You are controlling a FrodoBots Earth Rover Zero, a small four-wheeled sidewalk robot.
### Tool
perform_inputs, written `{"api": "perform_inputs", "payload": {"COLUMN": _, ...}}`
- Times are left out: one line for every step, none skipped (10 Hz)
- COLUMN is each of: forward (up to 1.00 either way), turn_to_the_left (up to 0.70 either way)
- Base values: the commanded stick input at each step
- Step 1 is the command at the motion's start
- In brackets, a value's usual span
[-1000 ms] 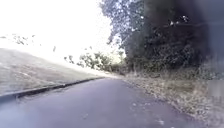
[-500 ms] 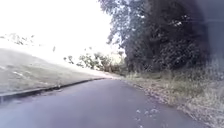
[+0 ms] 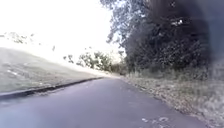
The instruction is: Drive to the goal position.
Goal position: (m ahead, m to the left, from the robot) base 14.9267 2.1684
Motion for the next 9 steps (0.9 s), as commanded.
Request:
{"api": "perform_inputs", "payload": {"forward": 0.7, "turn_to_the_left": 0.0}}
{"api": "perform_inputs", "payload": {"forward": 0.7, "turn_to_the_left": 0.0}}
{"api": "perform_inputs", "payload": {"forward": 0.7, "turn_to_the_left": 0.0}}
{"api": "perform_inputs", "payload": {"forward": 0.7, "turn_to_the_left": 0.0}}
{"api": "perform_inputs", "payload": {"forward": 0.7, "turn_to_the_left": 0.0}}
{"api": "perform_inputs", "payload": {"forward": 0.7, "turn_to_the_left": 0.0}}
{"api": "perform_inputs", "payload": {"forward": 0.7, "turn_to_the_left": 0.0}}
{"api": "perform_inputs", "payload": {"forward": 0.7, "turn_to_the_left": 0.0}}
{"api": "perform_inputs", "payload": {"forward": 0.7, "turn_to_the_left": 0.0}}
